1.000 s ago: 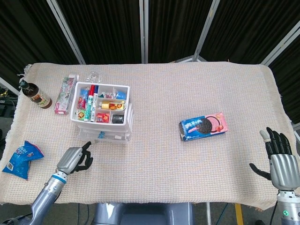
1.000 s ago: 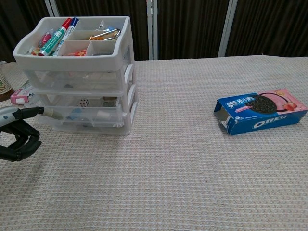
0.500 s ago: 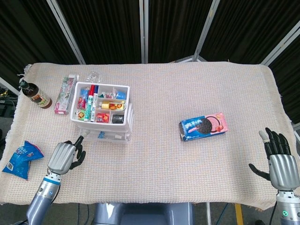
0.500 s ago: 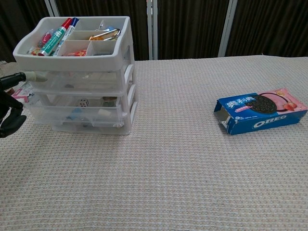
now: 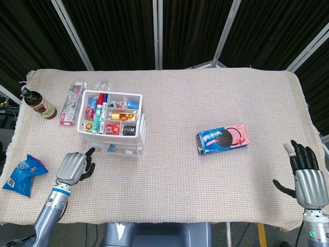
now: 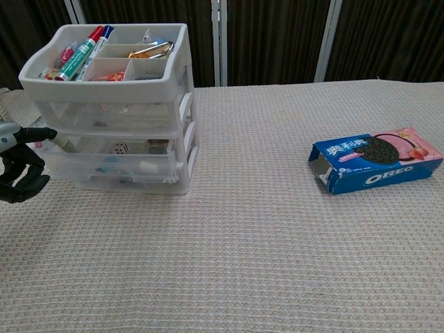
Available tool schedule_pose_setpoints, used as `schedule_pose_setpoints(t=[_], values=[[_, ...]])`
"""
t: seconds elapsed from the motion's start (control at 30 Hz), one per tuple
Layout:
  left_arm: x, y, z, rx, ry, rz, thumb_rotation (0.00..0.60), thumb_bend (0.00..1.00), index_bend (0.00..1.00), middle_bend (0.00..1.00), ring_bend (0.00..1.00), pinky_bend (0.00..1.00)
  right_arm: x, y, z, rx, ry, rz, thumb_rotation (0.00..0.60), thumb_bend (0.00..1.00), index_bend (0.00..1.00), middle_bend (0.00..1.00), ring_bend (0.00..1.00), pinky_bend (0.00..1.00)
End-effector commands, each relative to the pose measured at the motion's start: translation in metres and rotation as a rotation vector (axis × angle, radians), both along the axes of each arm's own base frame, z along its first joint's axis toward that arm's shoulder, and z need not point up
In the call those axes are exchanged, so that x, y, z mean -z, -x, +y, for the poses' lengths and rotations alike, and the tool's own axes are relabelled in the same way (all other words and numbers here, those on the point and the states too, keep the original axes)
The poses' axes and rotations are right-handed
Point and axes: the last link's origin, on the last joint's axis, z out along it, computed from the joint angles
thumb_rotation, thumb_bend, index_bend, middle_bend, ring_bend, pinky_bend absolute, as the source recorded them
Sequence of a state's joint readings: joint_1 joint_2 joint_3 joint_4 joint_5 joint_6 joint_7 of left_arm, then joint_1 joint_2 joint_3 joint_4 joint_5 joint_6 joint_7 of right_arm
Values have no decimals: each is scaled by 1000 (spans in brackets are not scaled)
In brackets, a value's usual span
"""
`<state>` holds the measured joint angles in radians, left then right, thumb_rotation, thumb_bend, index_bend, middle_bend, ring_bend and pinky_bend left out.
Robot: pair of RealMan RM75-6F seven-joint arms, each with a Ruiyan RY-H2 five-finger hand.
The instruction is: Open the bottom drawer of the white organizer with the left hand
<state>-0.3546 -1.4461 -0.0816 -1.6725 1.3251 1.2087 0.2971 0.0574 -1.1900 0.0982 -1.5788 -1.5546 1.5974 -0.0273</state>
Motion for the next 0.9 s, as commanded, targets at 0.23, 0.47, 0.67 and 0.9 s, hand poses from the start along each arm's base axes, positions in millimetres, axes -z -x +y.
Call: schedule_pose_setpoints(t=[0.23,0.47,0.67,0.9], values=[[1,-2,3,-7,6,13,600,562,239,758,788,588,0,0,0,0,-1,0,600,20,0,0,0,0],[2,-2,1,-18,34,21,600,563,292,761,788,592,0,0,0,0,-1,1,600,20,0,0,0,0],[-1,-4,-8,-6,47,4,600,563,327,763,788,594,0,0,0,-1,-2,1,600,20,0,0,0,0],[-5,-3,-23,16,67,10,600,563,349,764,788,594,0,-1,1,-2,-2,1,600,20,0,0,0,0]])
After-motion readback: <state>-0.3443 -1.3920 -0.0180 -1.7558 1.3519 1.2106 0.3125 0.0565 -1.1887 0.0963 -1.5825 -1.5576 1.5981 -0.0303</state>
